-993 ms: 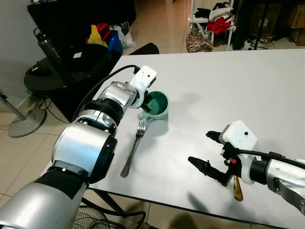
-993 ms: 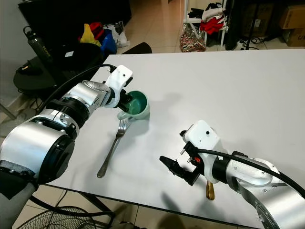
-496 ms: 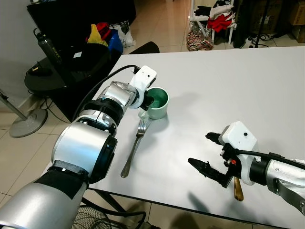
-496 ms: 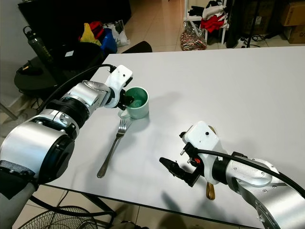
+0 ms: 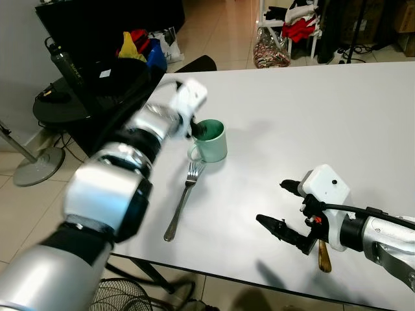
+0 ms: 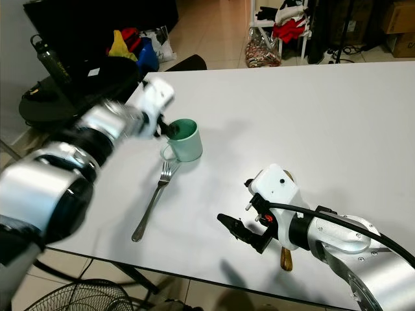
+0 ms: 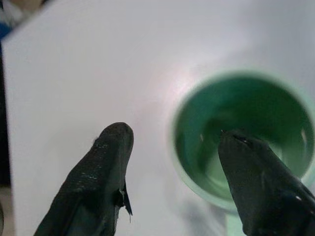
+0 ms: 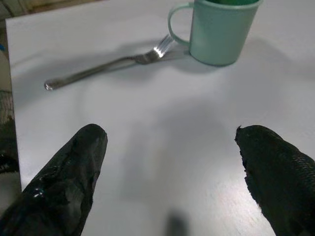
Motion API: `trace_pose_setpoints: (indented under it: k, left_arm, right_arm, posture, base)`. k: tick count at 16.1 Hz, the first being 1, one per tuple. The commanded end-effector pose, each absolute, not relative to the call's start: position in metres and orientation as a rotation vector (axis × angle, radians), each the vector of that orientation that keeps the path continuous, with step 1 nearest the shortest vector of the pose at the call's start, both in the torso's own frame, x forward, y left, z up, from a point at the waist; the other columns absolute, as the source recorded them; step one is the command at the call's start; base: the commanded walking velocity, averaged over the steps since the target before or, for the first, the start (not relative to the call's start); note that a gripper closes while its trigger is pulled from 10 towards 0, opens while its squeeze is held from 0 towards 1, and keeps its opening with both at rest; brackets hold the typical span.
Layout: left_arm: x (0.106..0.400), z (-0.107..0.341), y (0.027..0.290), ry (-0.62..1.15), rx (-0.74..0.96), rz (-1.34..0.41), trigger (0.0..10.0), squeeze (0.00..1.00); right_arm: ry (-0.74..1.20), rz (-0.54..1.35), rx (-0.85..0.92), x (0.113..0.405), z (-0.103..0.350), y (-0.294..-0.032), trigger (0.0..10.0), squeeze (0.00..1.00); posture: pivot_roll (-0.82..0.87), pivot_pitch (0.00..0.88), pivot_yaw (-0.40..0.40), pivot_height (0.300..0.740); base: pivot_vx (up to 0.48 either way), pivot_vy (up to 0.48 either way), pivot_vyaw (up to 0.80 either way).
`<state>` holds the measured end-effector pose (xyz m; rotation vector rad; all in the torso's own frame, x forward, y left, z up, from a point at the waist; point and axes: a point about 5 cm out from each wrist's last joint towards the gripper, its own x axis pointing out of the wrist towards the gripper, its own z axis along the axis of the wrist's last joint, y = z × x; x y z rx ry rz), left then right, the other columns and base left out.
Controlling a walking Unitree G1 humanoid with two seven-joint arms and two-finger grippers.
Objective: Setting the table
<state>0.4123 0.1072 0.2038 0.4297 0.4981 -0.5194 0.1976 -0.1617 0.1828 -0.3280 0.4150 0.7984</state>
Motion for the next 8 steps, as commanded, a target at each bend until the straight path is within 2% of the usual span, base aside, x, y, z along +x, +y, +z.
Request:
trace_pose_setpoints:
  k: [1,3,4,5,6,7,8]
  left_arm:
    - [0.416,0.223,0.114,0.446,0.421,-0.522,10.0,0.00]
    - [0.417,0.230,0.114,0.417,0.395,-0.550,10.0,0.00]
    - [0.418,0.243,0.116,0.383,0.255,-0.559,10.0,0.00]
    - [0.418,0.247,0.118,0.372,0.194,-0.557,10.0,0.00]
    - [0.418,0.251,0.120,0.331,0.141,-0.561,10.0,0.00]
    - [0.413,0.255,0.124,0.194,0.063,-0.559,10.0,0.00]
    - [0.406,0.252,0.127,0.130,0.024,-0.536,10.0,0.00]
  right_arm:
    - [0.368,0.826,-0.327,0.195,0.191,-0.155,10.0,0.00]
    - [0.361,0.824,-0.323,0.195,0.190,-0.153,10.0,0.00]
    - [0.311,0.771,-0.317,0.197,0.187,-0.149,10.0,0.00]
    - [0.286,0.739,-0.313,0.199,0.186,-0.147,10.0,0.00]
    - [0.231,0.664,-0.314,0.205,0.185,-0.145,10.0,0.00]
    - [0.118,0.460,-0.319,0.219,0.190,-0.145,10.0,0.00]
    - [0.083,0.373,-0.292,0.223,0.190,-0.146,10.0,0.00]
  posture:
    - [-0.12,0.000,0.244,0.727]
    - [-0.11,0.000,0.236,0.727]
    - [-0.09,0.000,0.225,0.727]
    - [-0.09,0.000,0.225,0.727]
    - [-0.07,0.000,0.223,0.727]
    - [-0.06,0.000,0.220,0.727]
    - [-0.06,0.000,0.220,0.727]
  base:
    - [0.000,0.000,0.00]
    - [0.000,0.000,0.00]
    - [0.000,0.000,0.00]
    - [0.000,0.000,0.00]
    - [0.000,0.000,0.00]
    - [0.000,0.000,0.00]
    - [0.000,0.000,0.00]
